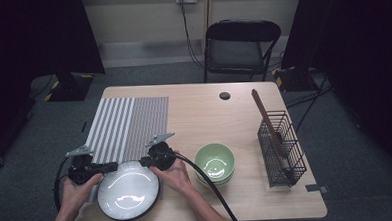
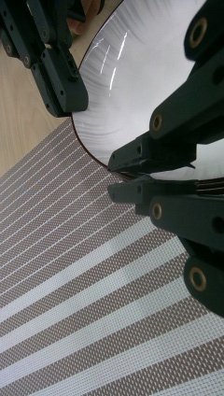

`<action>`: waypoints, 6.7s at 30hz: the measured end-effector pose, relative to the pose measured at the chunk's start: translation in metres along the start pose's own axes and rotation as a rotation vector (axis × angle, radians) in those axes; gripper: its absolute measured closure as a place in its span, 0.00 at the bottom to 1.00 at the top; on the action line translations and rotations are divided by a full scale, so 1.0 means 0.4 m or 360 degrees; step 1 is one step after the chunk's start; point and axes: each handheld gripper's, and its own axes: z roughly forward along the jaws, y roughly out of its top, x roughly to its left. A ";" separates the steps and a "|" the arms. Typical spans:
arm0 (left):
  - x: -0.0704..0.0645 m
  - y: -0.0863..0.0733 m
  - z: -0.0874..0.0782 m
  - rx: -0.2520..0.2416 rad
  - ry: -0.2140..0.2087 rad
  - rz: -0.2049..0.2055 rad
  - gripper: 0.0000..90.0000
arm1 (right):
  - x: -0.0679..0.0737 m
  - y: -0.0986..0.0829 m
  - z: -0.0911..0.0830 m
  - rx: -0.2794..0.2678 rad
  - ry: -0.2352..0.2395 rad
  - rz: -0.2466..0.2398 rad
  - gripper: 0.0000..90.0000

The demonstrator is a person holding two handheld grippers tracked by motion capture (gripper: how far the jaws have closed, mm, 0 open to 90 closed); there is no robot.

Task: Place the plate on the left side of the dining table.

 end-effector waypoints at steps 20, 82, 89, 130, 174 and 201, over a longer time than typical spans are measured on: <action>0.006 0.000 -0.008 -0.0055 -0.0025 -0.0041 0.96 | -0.003 -0.002 -0.018 0.0019 -0.0008 -0.0011 0.92; 0.017 -0.028 -0.035 -0.0079 -0.0049 -0.0088 0.98 | -0.005 -0.018 -0.031 -0.0042 0.0017 0.0057 0.98; 0.013 -0.024 -0.039 -0.0081 -0.0026 -0.0065 0.98 | -0.002 -0.017 -0.029 -0.0078 -0.0008 0.0073 0.98; 0.024 0.019 -0.046 -0.0146 0.0034 -0.0048 0.98 | -0.024 0.017 -0.026 -0.0157 -0.0039 0.0060 0.98; 0.034 0.029 -0.050 -0.0225 0.0042 -0.0070 0.91 | -0.042 0.057 -0.027 -0.0209 -0.0078 0.0062 0.96; 0.027 0.009 -0.034 -0.0183 0.0054 -0.0067 0.95 | -0.033 0.021 -0.038 -0.0162 -0.0090 0.0087 0.90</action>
